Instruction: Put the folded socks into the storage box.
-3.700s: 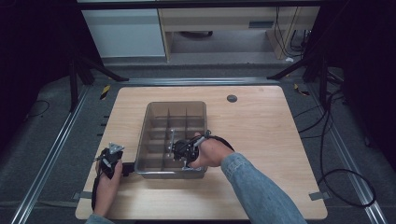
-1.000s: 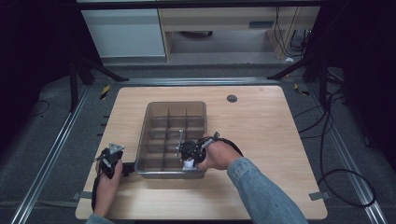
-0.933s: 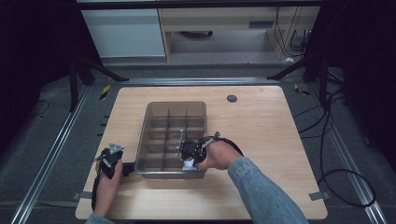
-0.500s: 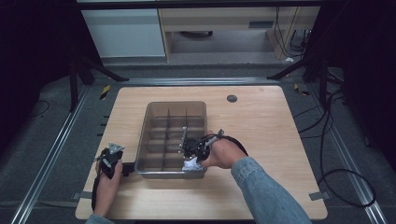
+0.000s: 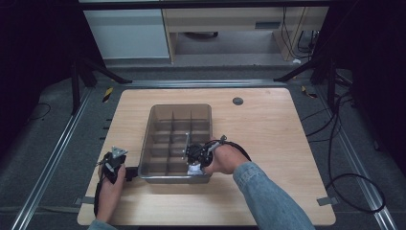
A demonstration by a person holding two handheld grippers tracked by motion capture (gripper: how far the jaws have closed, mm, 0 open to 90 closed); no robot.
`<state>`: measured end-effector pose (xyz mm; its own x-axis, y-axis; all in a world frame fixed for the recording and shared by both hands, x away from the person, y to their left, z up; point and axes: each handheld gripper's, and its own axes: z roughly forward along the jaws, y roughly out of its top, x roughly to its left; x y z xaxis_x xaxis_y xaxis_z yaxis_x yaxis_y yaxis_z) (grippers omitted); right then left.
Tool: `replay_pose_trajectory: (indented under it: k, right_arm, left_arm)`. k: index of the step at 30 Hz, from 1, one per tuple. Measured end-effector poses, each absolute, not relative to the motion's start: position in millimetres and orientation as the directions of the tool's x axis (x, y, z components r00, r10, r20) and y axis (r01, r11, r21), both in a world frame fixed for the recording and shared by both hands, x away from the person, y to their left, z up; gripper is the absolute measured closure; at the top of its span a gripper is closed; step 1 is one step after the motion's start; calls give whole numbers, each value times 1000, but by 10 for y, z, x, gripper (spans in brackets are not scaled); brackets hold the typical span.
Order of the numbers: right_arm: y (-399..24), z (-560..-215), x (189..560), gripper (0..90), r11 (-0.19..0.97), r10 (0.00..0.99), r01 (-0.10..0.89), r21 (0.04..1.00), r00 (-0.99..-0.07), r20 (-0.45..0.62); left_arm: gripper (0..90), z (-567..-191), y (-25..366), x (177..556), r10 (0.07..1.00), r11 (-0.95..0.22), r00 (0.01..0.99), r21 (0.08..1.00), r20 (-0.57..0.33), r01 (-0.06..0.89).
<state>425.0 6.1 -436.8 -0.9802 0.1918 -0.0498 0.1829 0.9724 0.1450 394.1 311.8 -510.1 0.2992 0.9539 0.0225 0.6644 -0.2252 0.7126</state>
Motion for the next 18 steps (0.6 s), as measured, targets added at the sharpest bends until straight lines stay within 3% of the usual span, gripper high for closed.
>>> replay_pose_trajectory:
  k: [18]
  right_arm:
    - [20, -4416, 4269, 900, 967, 198, 190, 170, -980, -33]
  left_arm:
    - [0, -5100, 3119, 3941, 954, -227, 300, 712, 24, 665]
